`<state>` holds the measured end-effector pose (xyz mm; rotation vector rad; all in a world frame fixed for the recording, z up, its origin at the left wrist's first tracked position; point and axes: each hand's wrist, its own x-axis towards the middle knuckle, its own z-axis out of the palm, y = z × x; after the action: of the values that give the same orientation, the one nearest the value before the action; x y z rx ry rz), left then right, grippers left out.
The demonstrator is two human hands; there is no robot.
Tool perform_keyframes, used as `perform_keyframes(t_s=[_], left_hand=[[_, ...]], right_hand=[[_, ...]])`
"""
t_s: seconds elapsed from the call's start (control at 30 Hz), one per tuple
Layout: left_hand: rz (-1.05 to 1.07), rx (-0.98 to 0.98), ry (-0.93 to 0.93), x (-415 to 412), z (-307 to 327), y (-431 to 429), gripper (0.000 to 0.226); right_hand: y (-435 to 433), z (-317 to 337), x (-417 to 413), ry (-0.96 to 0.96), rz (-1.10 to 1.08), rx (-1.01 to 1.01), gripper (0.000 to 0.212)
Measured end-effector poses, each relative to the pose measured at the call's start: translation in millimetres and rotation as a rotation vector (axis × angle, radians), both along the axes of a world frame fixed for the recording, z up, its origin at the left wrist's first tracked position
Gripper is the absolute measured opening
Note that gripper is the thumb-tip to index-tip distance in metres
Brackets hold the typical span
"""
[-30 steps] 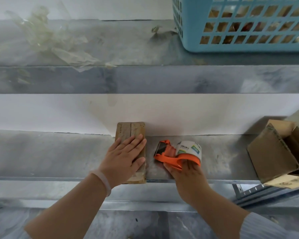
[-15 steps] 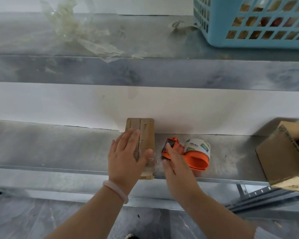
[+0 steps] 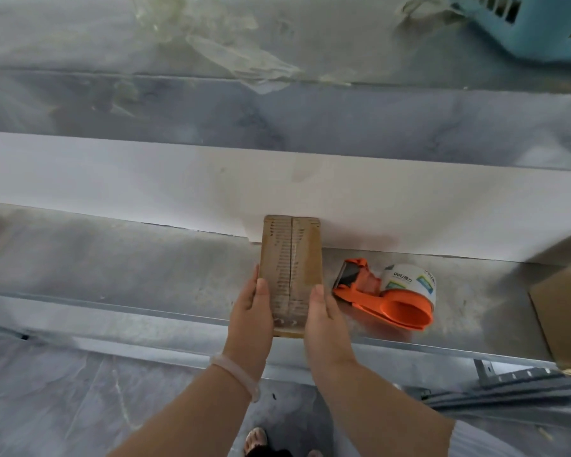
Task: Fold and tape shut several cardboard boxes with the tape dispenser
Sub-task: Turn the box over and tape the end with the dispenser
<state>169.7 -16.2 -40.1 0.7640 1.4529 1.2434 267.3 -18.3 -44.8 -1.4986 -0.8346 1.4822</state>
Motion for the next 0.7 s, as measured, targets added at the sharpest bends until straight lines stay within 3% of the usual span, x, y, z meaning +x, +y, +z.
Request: perform_keyframes(t_s=[0.13, 0.23, 0.3, 0.37, 0.4, 0.47, 0.57, 0.7], left_hand=[[-0.059, 0.006, -0.114, -7.0, -3.8, -1.2, 0.038], [-0.192, 0.057, -0.046, -10.7, -5.3, 0.3, 0.04], [-0.268, 0.121, 0.04, -17.6, -8.9, -0.1, 0.056], [-0.312, 0.21, 0.329, -30.4, -16.5, 0.7, 0.076], [-0.32, 0.281, 0.553, -37.3, -17.2, -0.5, 0.078], [-0.333, 0.522, 0.92, -49.0, -19.0, -0.7, 0.067], [-0.378, 0.775, 1.064, -58.7, -24.5, 3.3, 0.041], [-0.409, 0.772, 1.117, -61.9, -25.6, 12.0, 0.035]], right_hand=[[-0.3, -5.0, 4.0, 0.067, 0.04, -0.044, 0.046], [-0.2, -3.7, 14.5, -0.031, 0.156, 0.001, 0.052], [-1.3, -4.7, 23.5, -0.113, 0.212, 0.068, 0.073], [-2.7, -11.1, 38.0, -0.243, 0.212, 0.222, 0.084], [-3.2, -11.8, 45.0, -0.372, 0.247, 0.339, 0.079], [-1.4, -12.3, 56.6, -0.712, 0.356, 0.633, 0.067], [7.2, -21.8, 63.7, -0.933, 0.433, 0.946, 0.05], [20.8, -24.3, 68.2, -0.979, 0.418, 1.096, 0.036]])
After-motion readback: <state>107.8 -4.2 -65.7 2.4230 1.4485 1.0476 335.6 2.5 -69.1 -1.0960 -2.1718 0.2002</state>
